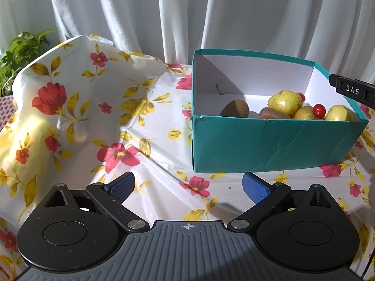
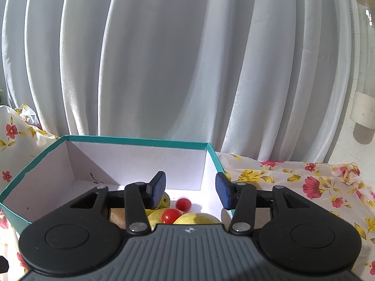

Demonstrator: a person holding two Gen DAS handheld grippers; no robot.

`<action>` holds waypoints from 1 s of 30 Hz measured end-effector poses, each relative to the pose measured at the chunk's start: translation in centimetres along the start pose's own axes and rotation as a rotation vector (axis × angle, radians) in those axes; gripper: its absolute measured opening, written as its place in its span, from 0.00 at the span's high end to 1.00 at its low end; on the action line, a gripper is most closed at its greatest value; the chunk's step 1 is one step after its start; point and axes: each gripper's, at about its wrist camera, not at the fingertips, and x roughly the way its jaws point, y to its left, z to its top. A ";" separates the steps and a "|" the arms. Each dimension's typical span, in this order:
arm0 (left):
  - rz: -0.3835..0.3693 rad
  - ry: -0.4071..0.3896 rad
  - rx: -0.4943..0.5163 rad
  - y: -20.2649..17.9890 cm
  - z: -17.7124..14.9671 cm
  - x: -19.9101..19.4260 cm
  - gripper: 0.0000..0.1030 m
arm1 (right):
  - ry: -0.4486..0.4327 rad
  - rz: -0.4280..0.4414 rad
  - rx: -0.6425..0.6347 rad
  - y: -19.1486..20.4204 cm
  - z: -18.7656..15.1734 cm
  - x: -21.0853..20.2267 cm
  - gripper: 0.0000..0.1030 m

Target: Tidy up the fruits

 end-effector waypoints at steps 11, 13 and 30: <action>0.007 0.025 0.027 -0.8 0.1 0.4 0.01 | 0.033 0.061 -0.004 -0.4 0.3 -5.3 0.00; 0.004 0.027 0.032 -1.0 0.2 0.4 0.01 | 0.075 0.055 -0.016 -0.4 -0.2 -5.9 0.00; -0.076 0.050 0.122 -4.0 0.5 -0.2 0.00 | 0.311 -0.026 -0.079 -1.0 -3.7 -8.3 0.00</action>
